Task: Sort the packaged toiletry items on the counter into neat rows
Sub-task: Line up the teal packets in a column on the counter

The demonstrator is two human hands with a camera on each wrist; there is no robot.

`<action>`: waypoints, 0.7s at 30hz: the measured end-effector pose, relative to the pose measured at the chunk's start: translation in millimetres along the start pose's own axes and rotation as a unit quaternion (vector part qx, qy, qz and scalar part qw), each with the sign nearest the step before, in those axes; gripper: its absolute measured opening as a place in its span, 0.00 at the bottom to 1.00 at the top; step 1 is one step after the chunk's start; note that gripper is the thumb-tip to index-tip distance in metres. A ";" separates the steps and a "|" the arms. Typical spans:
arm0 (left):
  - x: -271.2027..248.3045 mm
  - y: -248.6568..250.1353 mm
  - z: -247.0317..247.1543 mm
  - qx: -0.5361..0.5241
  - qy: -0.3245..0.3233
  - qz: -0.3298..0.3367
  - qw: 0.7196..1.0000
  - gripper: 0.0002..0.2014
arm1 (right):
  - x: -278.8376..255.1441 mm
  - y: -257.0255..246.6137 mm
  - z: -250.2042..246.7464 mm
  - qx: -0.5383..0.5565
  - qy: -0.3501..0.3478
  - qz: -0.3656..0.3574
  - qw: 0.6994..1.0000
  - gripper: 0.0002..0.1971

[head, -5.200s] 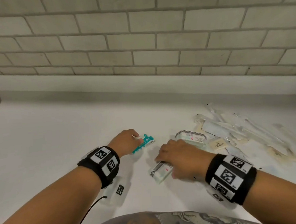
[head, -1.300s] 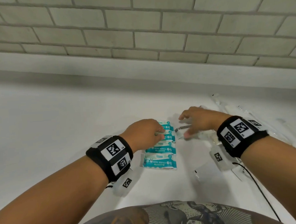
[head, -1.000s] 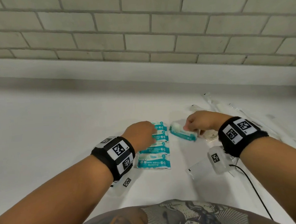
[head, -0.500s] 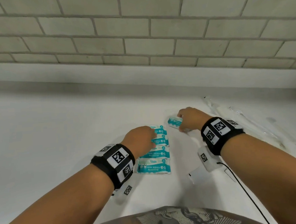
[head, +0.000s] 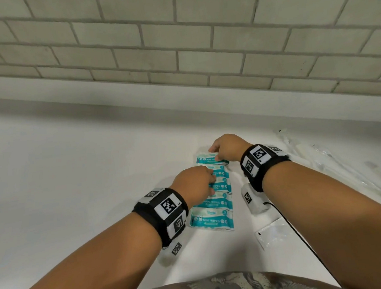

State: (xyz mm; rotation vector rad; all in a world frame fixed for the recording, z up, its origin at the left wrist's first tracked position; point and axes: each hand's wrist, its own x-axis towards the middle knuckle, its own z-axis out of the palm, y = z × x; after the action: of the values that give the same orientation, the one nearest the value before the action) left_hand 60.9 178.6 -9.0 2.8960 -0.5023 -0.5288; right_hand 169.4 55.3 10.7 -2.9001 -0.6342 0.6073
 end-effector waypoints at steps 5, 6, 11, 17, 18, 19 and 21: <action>0.2 -0.3 -0.3 -0.003 0.006 0.003 1.000 0.22 | -2.3 0.0 0.6 0.007 -0.006 -0.002 1.000 0.21; -0.1 -0.2 -0.4 -0.003 0.006 0.003 1.000 0.22 | -1.6 1.0 1.2 0.013 0.000 0.000 1.000 0.22; -1.5 0.0 0.5 0.003 0.005 0.002 1.000 0.22 | 1.3 1.8 3.6 0.012 0.011 -0.007 1.000 0.19; -2.4 0.2 0.1 0.001 0.007 0.004 1.000 0.22 | 5.3 5.4 1.5 -0.029 0.010 0.007 1.000 0.18; -2.6 0.1 0.0 0.000 0.007 0.005 1.000 0.22 | 4.4 6.2 1.7 -0.017 0.012 0.004 1.000 0.20; -2.6 -0.1 -0.1 -0.001 0.005 0.006 1.000 0.22 | 2.9 6.0 2.2 0.002 0.012 -0.004 1.000 0.22; -2.3 -0.4 0.1 -0.001 0.005 0.007 1.000 0.22 | 0.0 3.4 5.3 0.045 0.000 -0.020 0.999 0.25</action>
State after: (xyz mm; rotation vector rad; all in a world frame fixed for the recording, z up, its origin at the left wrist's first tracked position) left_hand 58.9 179.8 -8.5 2.8895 -0.5214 -0.5114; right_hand 168.5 52.4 5.2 -2.7971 -0.6451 0.6135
